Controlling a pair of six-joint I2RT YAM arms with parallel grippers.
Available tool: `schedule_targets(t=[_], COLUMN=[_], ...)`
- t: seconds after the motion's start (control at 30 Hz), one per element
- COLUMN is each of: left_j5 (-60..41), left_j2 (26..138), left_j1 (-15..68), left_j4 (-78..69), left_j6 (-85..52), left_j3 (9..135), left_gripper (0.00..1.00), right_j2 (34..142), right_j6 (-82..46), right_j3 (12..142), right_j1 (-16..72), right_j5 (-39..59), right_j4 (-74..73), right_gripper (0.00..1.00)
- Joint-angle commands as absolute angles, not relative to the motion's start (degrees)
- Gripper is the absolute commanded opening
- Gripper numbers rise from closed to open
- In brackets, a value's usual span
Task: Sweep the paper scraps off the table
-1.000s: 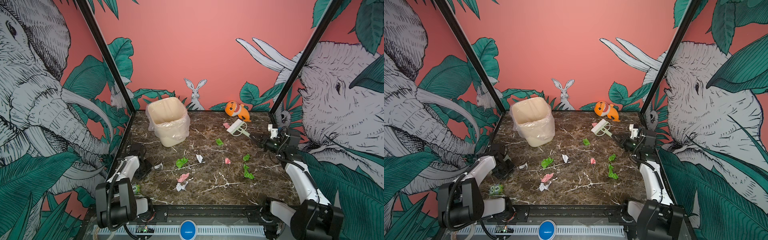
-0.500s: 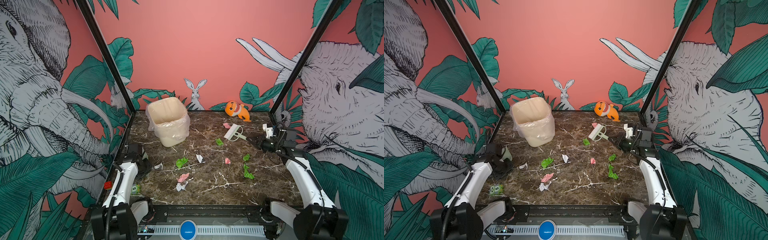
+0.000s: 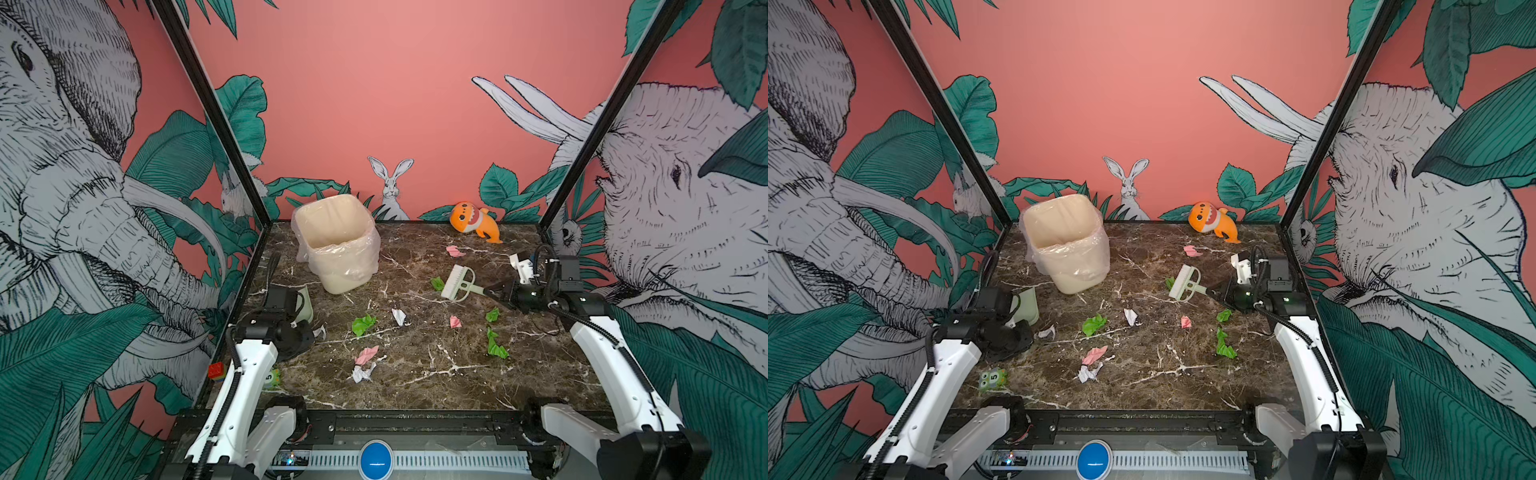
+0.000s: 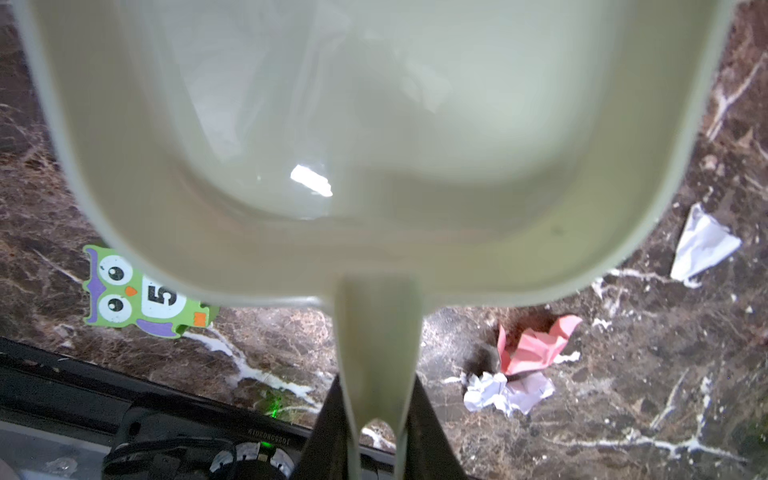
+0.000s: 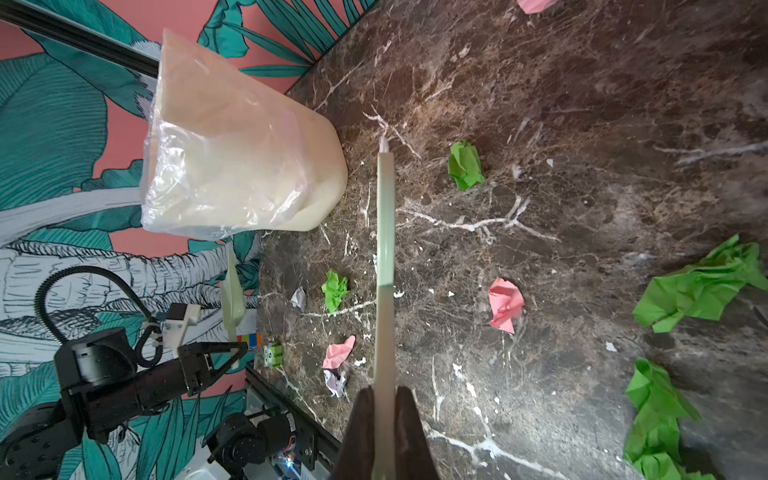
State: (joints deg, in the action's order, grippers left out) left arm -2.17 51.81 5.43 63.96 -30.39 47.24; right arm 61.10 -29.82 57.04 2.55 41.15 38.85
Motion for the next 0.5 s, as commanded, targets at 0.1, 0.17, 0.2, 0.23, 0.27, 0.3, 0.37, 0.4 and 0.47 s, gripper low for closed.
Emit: schedule_targets(t=[0.1,0.17,0.2,0.23,0.27,0.3,0.37,0.4,0.47], left_j5=[-3.0,-3.2,-3.0,-2.6,-2.4,-1.9,-1.0,-0.6,-0.1], left_j2=[51.5,52.1,52.4,52.7,52.9,53.2,53.6,54.0,54.8], left_j1=[13.1,17.1,19.0,21.0,23.5,25.4,30.2,32.8,37.7], left_j4=[70.6,71.5,71.7,72.3,72.7,73.3,74.3,74.8,74.9], left_j6=[-28.5,-28.9,-29.2,-29.5,-29.9,-30.3,-31.1,-31.7,-32.7], left_j3=[50.7,51.0,51.2,51.5,51.7,52.1,52.6,52.9,53.0], left_gripper=[0.19,0.18,0.19,0.19,0.19,0.19,0.19,0.19,0.19], right_j2=[61.0,61.3,61.4,61.5,61.7,61.8,62.1,62.4,63.0], right_j6=[-25.7,-24.8,-24.6,-24.2,-23.6,-23.3,-22.2,-21.8,-21.2], right_j3=[60.2,61.1,61.5,62.1,62.6,63.1,64.3,64.8,65.7], right_j1=[5.7,6.7,7.2,7.8,8.3,8.6,9.6,10.1,11.2], right_j5=[36.2,34.6,33.8,32.8,31.9,31.1,29.1,28.0,26.3], right_j4=[44.9,46.5,47.3,48.3,49.3,50.3,52.6,53.6,55.4], right_gripper=[0.00,0.00,0.00,0.00,0.00,0.00,0.00,0.00,0.00])
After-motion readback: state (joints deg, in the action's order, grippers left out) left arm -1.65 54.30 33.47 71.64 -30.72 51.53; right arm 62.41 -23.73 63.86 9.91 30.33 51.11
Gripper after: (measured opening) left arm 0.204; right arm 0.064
